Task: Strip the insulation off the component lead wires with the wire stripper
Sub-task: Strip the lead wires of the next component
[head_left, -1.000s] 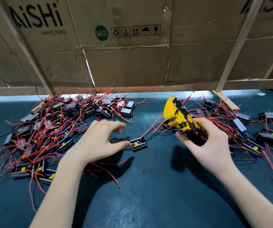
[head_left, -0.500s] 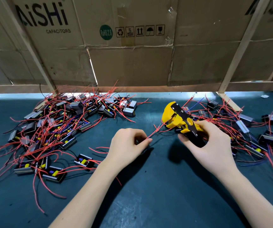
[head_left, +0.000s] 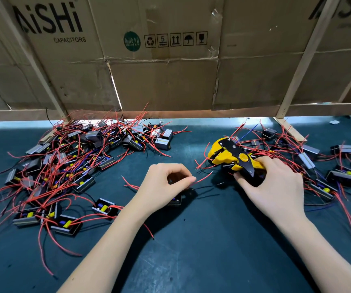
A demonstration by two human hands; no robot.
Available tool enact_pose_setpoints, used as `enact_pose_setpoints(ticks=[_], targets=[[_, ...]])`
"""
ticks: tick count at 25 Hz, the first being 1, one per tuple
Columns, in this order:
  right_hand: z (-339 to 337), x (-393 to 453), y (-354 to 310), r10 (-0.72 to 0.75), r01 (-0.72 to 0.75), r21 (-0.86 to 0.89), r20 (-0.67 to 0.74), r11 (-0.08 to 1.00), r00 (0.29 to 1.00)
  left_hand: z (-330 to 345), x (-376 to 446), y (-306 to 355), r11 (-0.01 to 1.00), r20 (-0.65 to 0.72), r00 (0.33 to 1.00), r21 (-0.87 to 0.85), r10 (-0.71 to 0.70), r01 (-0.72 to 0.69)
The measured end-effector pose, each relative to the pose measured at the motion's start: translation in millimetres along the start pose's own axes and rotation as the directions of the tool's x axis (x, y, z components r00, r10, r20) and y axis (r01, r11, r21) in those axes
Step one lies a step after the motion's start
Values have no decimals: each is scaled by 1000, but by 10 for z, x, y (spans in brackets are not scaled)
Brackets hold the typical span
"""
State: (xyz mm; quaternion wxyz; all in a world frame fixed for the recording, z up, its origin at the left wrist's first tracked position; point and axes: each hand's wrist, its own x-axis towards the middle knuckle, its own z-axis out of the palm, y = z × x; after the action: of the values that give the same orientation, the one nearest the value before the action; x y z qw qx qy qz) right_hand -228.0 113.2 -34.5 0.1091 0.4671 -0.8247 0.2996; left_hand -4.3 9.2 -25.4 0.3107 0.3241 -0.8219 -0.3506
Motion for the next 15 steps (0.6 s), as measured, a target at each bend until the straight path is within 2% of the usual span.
enact_pose_setpoints(ticks=[4, 8, 11, 13, 15], targets=[[17, 5, 11, -6, 6, -6, -10, 1000, 1000, 30, -9, -9, 997, 25, 999, 54, 48, -50], [17, 14, 11, -1, 1, 19, -16, 1000, 1000, 157, 7, 24, 994, 17, 999, 107, 34, -36], [30, 13, 20, 1, -2, -38, -27, 999, 1000, 162, -2, 45, 999, -6, 1000, -51, -1, 0], [33, 12, 35, -12, 6, -85, -61, 996, 998, 127, -8, 65, 987, 21, 999, -154, -34, 37], [38, 5, 49, -49, 35, -133, -108, 990, 993, 114, -16, 79, 981, 65, 997, -186, -35, 47]])
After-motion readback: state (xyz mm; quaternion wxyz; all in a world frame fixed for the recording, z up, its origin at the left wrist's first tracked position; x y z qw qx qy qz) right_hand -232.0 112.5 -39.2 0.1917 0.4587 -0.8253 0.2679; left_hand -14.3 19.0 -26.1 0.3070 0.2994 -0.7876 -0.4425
